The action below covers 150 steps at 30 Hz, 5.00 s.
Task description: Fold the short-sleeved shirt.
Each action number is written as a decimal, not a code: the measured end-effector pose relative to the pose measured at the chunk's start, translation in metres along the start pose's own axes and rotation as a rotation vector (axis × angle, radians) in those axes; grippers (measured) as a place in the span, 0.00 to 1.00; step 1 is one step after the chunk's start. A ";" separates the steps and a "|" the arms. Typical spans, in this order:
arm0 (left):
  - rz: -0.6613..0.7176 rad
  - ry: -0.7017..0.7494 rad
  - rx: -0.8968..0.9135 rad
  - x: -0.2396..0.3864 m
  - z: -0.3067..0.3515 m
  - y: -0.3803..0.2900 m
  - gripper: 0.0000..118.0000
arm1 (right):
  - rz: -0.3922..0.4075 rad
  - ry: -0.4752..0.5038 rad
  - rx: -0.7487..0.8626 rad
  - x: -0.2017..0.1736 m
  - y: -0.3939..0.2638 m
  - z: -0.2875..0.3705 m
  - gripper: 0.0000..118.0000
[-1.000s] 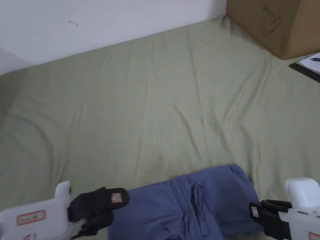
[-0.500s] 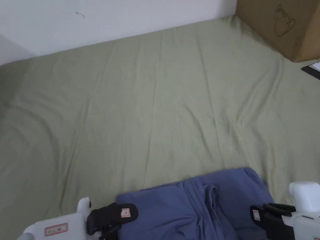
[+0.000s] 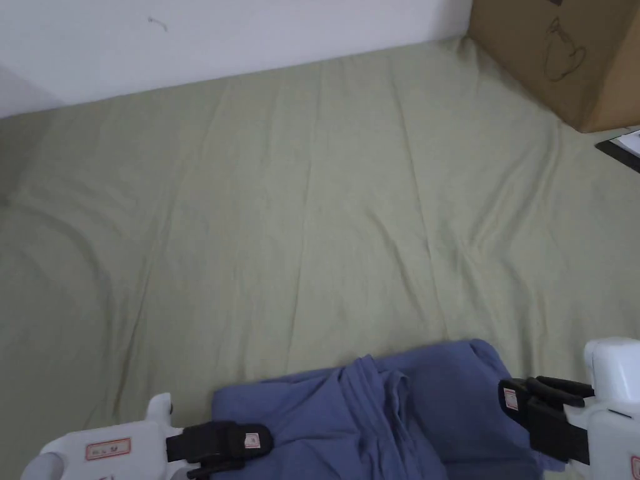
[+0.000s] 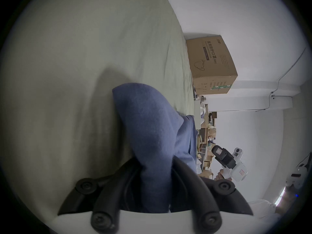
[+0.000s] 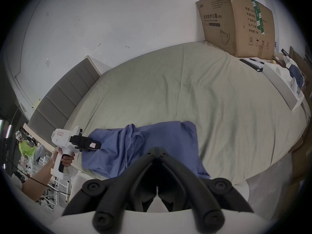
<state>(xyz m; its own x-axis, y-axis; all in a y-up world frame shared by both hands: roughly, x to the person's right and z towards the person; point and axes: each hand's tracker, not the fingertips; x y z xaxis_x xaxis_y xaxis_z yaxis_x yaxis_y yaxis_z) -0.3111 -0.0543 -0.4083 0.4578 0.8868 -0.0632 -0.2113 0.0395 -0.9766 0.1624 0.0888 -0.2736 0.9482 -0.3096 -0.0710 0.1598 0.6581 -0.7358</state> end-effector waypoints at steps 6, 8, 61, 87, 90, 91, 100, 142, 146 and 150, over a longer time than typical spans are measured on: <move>-0.030 0.159 0.047 -0.012 0.076 0.011 0.08 | 0.029 -0.002 0.016 -0.009 -0.003 0.001 0.00; -0.009 0.217 0.060 -0.013 0.101 0.015 0.08 | 0.043 -0.022 0.023 -0.012 -0.003 -0.002 0.00; -0.243 0.440 0.058 0.162 -0.077 -0.043 0.08 | 0.048 0.107 -0.083 0.009 -0.045 -0.014 0.00; -0.253 0.245 0.122 0.149 0.010 -0.022 0.52 | 0.253 0.183 -0.075 -0.044 -0.008 -0.061 0.00; -0.121 0.209 0.121 0.113 0.031 -0.032 0.96 | 0.334 0.208 -0.096 -0.069 -0.003 -0.091 0.00; -0.072 0.157 0.124 0.098 0.037 -0.036 0.96 | 0.362 0.200 -0.121 -0.077 -0.005 -0.107 0.00; 0.122 0.014 0.027 0.030 -0.006 -0.022 0.96 | 0.378 0.164 -0.142 -0.073 -0.040 -0.150 0.00; -0.189 0.930 0.058 -0.018 0.267 0.144 0.20 | 0.336 -0.068 0.529 -0.186 0.028 -0.076 0.00; -0.250 1.037 0.075 -0.031 0.286 0.155 0.68 | 0.360 -0.074 0.489 -0.183 0.030 -0.081 0.00; -0.373 1.239 0.190 -0.033 0.289 0.149 0.98 | 0.367 -0.076 0.438 -0.178 0.030 -0.088 0.00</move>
<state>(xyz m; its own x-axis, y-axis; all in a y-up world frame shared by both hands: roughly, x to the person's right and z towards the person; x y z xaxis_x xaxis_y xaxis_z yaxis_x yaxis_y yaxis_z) -0.6074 0.0552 -0.4918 0.9793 -0.1980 -0.0422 0.0290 0.3434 -0.9387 -0.0254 0.1032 -0.3417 0.9775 0.0316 -0.2087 -0.0996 0.9409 -0.3237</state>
